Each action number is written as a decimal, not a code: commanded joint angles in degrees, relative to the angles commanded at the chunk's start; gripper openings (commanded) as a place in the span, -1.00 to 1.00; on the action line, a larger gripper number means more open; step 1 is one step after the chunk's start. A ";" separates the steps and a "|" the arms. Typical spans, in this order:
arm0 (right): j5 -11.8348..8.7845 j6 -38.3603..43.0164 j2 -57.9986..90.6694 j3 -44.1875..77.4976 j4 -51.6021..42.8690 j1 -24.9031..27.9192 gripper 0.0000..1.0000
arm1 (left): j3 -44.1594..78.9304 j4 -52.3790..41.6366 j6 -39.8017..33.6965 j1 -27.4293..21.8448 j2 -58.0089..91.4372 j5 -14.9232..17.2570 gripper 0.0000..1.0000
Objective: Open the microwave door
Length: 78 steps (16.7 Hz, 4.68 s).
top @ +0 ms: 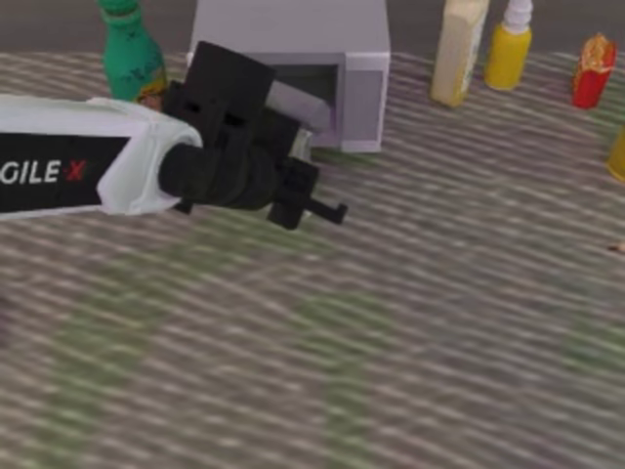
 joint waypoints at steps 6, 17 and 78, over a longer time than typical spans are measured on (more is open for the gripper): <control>0.00 0.00 0.00 0.00 0.00 0.00 1.00 | 0.00 0.00 0.00 0.00 0.00 0.00 -1.00; 0.00 0.00 0.00 0.00 0.00 0.00 1.00 | -0.52 -0.08 1.01 0.10 -0.37 1.32 -1.00; 0.00 0.00 0.00 0.00 0.00 0.00 1.00 | -3.73 -0.62 9.29 3.87 -2.98 7.75 -1.00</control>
